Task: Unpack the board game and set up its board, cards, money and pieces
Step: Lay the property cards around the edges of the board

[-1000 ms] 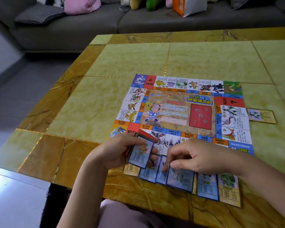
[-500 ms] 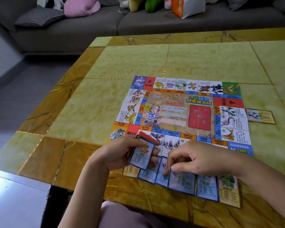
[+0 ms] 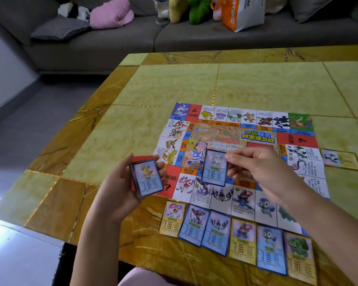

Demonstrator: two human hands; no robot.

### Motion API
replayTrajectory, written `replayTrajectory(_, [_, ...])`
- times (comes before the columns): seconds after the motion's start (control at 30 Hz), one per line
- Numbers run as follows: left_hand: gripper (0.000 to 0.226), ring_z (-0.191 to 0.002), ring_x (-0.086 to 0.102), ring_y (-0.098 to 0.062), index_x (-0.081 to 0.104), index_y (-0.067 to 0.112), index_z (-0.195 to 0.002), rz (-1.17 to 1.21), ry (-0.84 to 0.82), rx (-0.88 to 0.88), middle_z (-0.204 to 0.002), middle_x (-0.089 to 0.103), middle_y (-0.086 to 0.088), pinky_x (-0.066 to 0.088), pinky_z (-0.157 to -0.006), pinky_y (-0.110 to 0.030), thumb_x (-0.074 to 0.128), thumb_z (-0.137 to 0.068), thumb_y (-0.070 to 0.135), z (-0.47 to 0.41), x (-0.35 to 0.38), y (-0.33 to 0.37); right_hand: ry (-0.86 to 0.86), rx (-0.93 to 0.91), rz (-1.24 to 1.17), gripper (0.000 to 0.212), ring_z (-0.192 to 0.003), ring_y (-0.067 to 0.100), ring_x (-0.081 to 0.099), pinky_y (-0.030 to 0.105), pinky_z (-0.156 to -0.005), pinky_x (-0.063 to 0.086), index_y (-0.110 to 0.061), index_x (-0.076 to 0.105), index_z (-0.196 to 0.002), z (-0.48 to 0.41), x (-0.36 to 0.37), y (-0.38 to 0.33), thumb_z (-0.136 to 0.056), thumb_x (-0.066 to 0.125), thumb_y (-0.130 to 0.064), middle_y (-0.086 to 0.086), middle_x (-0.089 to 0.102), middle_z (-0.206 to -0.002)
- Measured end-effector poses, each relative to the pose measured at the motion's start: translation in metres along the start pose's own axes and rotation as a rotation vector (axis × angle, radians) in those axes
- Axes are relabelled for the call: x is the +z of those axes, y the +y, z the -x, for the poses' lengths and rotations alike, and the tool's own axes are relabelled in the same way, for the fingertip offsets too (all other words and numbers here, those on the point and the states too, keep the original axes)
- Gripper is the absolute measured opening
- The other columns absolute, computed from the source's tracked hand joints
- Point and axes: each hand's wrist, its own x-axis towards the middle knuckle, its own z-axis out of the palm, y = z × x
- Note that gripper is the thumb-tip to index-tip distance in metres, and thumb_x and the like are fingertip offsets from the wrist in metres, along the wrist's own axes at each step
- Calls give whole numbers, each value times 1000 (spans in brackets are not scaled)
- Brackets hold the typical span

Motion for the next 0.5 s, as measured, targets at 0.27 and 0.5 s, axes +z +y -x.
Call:
replayTrajectory(0.27, [65, -82, 72, -29, 71, -7, -99, 179, 180, 78, -102, 70, -19, 59, -64, -43, 29, -99, 43, -4, -18, 5, -28, 0, 72, 14, -58, 16, 65, 20, -55, 54, -4, 72, -82, -13, 15, 1, -90, 60, -5, 8, 70, -68])
replayTrajectory(0.5, [56, -89, 71, -29, 57, -5, -115, 189, 239, 129, -110, 68, -19, 54, -81, -48, 28, -99, 41, -2, -19, 8, -54, -17, 122, 15, -60, 16, 64, 21, -56, 54, -6, 73, -86, -14, 19, 0, -91, 59, -6, 5, 70, -66])
